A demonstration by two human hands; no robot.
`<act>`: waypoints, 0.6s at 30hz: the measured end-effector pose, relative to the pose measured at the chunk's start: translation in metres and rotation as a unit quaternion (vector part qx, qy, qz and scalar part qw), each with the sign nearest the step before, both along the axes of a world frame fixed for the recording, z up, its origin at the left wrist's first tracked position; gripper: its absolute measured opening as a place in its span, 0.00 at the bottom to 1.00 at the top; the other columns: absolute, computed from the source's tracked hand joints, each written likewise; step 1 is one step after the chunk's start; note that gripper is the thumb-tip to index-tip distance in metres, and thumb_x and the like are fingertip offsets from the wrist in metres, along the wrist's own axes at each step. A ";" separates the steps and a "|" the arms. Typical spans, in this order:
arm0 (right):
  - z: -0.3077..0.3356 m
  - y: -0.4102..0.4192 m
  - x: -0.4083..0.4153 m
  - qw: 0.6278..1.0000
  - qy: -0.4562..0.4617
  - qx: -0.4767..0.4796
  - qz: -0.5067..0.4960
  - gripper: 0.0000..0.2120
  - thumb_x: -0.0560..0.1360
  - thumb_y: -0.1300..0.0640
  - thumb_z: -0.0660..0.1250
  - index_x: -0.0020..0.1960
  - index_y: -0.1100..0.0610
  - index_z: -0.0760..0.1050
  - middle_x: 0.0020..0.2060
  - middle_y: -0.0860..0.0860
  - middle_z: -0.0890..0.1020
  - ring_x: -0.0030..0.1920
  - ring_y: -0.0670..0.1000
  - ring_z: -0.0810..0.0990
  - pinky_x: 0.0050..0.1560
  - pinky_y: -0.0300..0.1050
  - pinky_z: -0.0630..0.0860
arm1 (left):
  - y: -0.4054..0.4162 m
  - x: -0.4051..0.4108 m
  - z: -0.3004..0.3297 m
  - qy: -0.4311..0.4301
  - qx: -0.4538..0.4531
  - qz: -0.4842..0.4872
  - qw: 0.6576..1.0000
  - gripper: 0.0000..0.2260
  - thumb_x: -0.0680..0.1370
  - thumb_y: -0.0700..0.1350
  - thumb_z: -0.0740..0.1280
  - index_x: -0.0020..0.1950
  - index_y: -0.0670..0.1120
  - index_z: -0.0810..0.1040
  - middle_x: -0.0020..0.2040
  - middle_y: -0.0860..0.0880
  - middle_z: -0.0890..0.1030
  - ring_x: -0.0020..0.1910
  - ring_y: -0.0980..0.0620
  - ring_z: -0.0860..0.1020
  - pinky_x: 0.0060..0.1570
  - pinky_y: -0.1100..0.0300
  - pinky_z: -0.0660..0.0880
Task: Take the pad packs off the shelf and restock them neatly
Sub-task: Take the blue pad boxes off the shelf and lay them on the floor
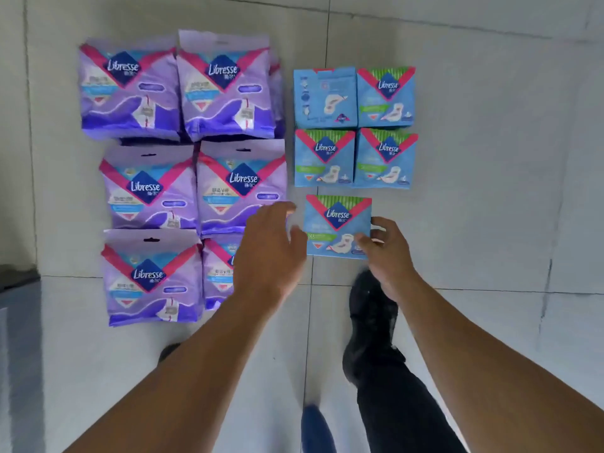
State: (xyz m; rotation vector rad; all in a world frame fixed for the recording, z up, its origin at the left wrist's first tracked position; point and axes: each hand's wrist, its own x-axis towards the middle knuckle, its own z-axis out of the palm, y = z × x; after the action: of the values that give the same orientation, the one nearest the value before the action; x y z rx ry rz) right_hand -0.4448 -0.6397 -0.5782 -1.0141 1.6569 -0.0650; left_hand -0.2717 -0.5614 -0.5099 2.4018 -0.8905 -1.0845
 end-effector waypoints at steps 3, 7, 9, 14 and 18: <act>-0.061 0.005 0.009 1.000 -0.012 -0.002 0.002 0.12 0.75 0.59 0.70 0.57 0.54 0.72 0.49 0.54 0.82 0.49 0.56 0.83 0.53 0.53 0.78 | -0.009 -0.007 -0.040 -0.031 -0.021 -0.021 0.999 0.20 0.74 0.49 0.56 0.64 0.47 0.74 0.62 0.49 0.77 0.63 0.48 0.71 0.58 0.54 0.69; -0.103 0.009 0.015 0.999 -0.012 -0.021 -0.021 0.11 0.76 0.59 0.70 0.56 0.54 0.73 0.46 0.50 0.81 0.44 0.50 0.82 0.52 0.49 0.78 | -0.005 -0.006 -0.068 -0.059 -0.047 -0.032 0.997 0.19 0.75 0.48 0.57 0.63 0.46 0.75 0.60 0.48 0.78 0.62 0.48 0.72 0.56 0.57 0.68; -0.113 0.008 0.017 0.999 -0.005 -0.040 -0.028 0.09 0.76 0.59 0.70 0.54 0.54 0.74 0.44 0.47 0.82 0.42 0.47 0.82 0.53 0.49 0.79 | -0.001 -0.006 -0.073 -0.060 -0.046 -0.033 0.997 0.19 0.75 0.48 0.57 0.63 0.46 0.75 0.60 0.49 0.78 0.61 0.48 0.72 0.56 0.58 0.68; -0.119 0.001 0.019 0.996 0.041 -0.076 -0.029 0.12 0.75 0.54 0.71 0.55 0.58 0.75 0.44 0.47 0.81 0.47 0.49 0.82 0.53 0.45 0.77 | 0.001 -0.006 -0.076 -0.061 -0.041 -0.043 0.996 0.19 0.75 0.48 0.57 0.63 0.47 0.76 0.60 0.49 0.78 0.61 0.49 0.72 0.56 0.57 0.69; -0.103 0.002 0.011 0.993 0.101 -0.052 0.042 0.17 0.77 0.51 0.69 0.61 0.60 0.74 0.55 0.54 0.81 0.54 0.52 0.80 0.52 0.40 0.72 | 0.002 -0.003 -0.067 -0.061 -0.017 -0.053 0.997 0.19 0.75 0.49 0.56 0.63 0.47 0.75 0.60 0.49 0.77 0.60 0.47 0.71 0.54 0.53 0.70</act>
State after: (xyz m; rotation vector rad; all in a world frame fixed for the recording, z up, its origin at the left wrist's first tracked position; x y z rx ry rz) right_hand -0.4336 -0.6373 -0.6815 -1.2009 1.8070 0.0090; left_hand -0.2752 -0.5593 -0.5771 2.4383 -1.0796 -0.9577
